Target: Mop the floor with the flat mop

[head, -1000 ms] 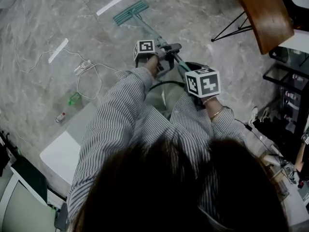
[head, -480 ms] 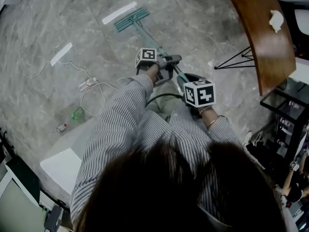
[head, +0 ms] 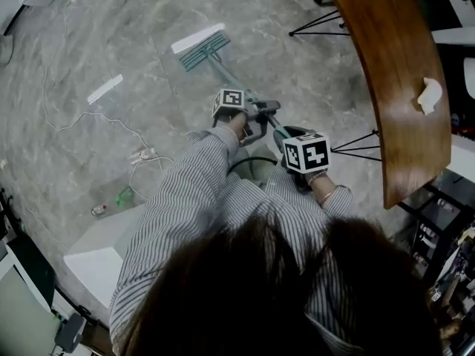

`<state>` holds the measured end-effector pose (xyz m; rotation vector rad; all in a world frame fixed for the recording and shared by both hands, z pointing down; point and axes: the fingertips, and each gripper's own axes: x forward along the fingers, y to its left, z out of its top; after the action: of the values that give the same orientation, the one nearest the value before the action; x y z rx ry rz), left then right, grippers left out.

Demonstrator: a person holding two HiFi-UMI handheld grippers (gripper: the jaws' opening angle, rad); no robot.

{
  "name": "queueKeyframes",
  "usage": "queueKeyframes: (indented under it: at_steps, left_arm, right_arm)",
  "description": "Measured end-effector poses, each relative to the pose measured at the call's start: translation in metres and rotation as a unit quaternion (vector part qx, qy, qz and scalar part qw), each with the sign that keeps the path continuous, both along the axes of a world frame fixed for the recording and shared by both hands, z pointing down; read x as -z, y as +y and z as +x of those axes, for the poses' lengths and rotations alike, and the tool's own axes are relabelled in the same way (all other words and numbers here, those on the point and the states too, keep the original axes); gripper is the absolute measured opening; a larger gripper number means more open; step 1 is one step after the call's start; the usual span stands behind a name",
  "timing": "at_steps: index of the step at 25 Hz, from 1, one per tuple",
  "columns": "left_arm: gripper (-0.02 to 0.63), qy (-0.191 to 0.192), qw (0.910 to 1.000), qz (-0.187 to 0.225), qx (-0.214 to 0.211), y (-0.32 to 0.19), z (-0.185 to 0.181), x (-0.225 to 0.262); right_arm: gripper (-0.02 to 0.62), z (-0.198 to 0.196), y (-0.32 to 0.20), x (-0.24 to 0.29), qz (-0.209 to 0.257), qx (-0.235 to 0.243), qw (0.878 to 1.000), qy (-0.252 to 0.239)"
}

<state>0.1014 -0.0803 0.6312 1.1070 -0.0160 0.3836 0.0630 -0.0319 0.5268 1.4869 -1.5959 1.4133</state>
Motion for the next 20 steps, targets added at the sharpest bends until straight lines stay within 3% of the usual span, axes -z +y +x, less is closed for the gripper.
queueKeyframes:
  at_steps: [6, 11, 20]
  left_arm:
    - [0.141, -0.006, 0.9998, 0.006, 0.02, -0.04, 0.006, -0.004]
    - [0.138, -0.018, 0.9975, 0.021, 0.065, -0.088, 0.002, -0.01]
    - [0.124, -0.029, 0.9838, 0.015, 0.176, -0.206, -0.021, -0.029]
  right_arm:
    - [0.115, 0.003, -0.037, -0.005, 0.001, 0.027, 1.0, 0.0]
    - [0.115, 0.0, -0.079, -0.009, 0.0, 0.06, 0.998, 0.022]
    - [0.115, -0.019, -0.186, -0.027, 0.013, 0.046, 0.999, 0.015]
